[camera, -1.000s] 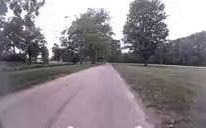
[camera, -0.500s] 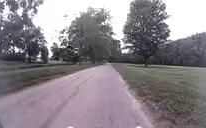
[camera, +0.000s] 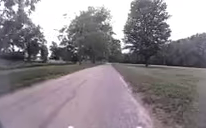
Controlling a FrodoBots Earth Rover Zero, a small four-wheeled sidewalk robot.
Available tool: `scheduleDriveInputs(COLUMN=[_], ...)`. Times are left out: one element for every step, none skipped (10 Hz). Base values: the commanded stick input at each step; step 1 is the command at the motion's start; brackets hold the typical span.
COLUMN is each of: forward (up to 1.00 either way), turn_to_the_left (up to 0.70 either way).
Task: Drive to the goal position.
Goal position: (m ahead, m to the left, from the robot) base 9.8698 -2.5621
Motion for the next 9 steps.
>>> scheduleDriveInputs(forward=[0.70, 0.70, 0.70, 0.70, 0.70, 0.70, 0.70, 0.70, 0.70], turn_to_the_left=[0.00, 0.00, 0.00, 0.00, 0.00, 0.00, 0.00, 0.00, 0.00])
